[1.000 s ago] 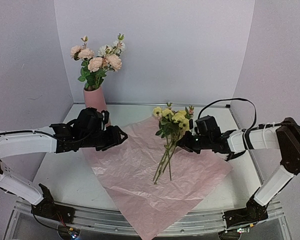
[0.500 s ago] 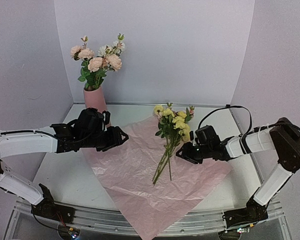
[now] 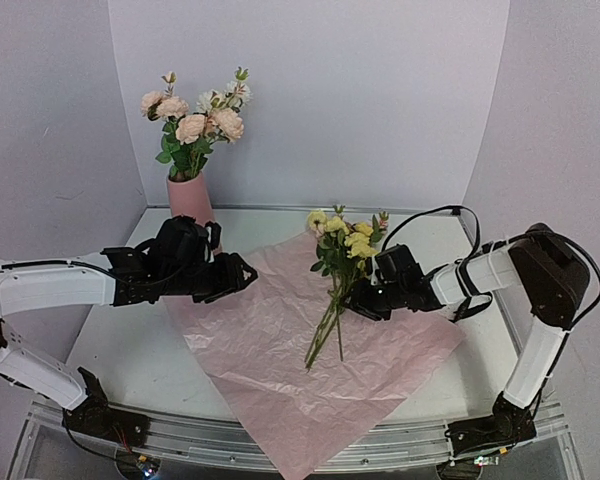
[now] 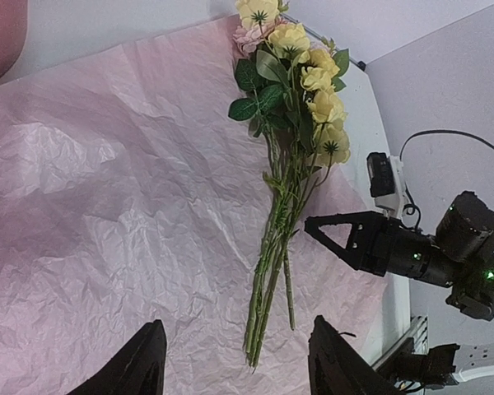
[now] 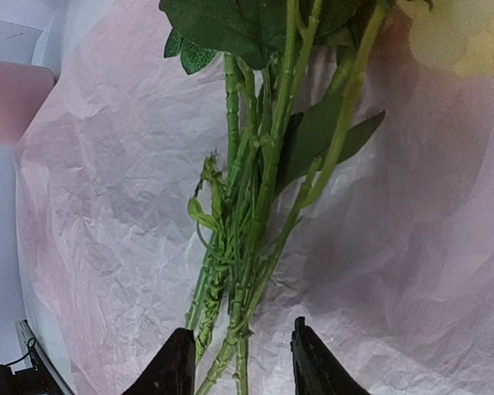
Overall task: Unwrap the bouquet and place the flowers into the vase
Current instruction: Pick up the fake flower from the wrapping paper, then insert the fake flower into the vase.
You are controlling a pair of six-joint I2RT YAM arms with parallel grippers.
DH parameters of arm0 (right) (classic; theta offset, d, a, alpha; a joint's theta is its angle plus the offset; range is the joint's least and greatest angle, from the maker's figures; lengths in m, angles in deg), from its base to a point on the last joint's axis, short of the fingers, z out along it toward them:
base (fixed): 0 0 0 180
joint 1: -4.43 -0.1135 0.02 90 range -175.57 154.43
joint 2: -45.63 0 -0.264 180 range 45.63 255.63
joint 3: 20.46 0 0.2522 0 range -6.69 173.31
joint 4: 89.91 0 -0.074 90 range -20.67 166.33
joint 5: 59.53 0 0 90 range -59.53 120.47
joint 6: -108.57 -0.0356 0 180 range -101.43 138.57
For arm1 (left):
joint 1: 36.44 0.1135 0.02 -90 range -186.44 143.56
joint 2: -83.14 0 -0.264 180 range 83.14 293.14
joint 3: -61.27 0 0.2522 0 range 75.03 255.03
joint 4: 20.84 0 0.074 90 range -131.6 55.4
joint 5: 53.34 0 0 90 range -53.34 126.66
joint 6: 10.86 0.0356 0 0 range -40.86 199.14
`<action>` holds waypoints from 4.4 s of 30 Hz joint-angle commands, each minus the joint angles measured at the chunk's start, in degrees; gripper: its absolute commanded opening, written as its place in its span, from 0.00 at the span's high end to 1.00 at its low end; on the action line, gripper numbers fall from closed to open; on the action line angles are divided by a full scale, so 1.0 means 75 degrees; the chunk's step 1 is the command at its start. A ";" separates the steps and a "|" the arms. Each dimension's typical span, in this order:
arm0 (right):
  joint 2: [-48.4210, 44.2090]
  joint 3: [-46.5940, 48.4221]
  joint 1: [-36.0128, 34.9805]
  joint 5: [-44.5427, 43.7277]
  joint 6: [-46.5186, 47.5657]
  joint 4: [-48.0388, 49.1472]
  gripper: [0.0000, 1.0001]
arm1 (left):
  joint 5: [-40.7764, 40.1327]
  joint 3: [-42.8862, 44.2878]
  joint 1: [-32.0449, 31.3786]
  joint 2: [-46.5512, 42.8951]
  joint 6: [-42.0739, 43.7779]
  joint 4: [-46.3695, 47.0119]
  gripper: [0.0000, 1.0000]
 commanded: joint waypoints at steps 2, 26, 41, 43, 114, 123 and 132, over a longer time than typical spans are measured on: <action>0.0488 0.0750 0.0008 -0.0174 0.0129 -0.0293 0.60 | -0.0151 0.0130 -0.0027 -0.0376 0.0235 0.0228 0.40; -0.0866 0.0642 0.0007 -0.0634 0.0125 -0.0593 0.93 | -0.0268 0.0091 -0.0028 -0.0524 0.0247 0.0154 0.40; -0.2751 0.0549 0.0005 0.0072 0.1147 -0.0458 0.94 | 0.0934 0.0505 -0.0549 -0.0541 0.0532 0.0698 0.38; -0.2993 0.0427 0.0007 0.0552 0.1237 -0.0113 0.94 | 0.0743 0.0787 -0.1076 -0.0371 0.0865 0.0826 0.36; -0.4695 -0.0677 -0.0848 0.3120 0.2123 0.1717 0.33 | -0.1986 0.2583 -0.2535 0.0777 0.2834 0.2493 1.00; -0.4801 -0.0729 -0.0848 0.2767 0.2170 0.1464 0.17 | -0.3392 0.1778 -0.2535 -0.0642 0.3648 0.1959 1.00; -0.4992 -0.0878 -0.0848 0.2359 0.2192 0.1240 0.17 | -0.5734 0.1693 -0.2535 -0.2113 0.5333 0.0809 1.00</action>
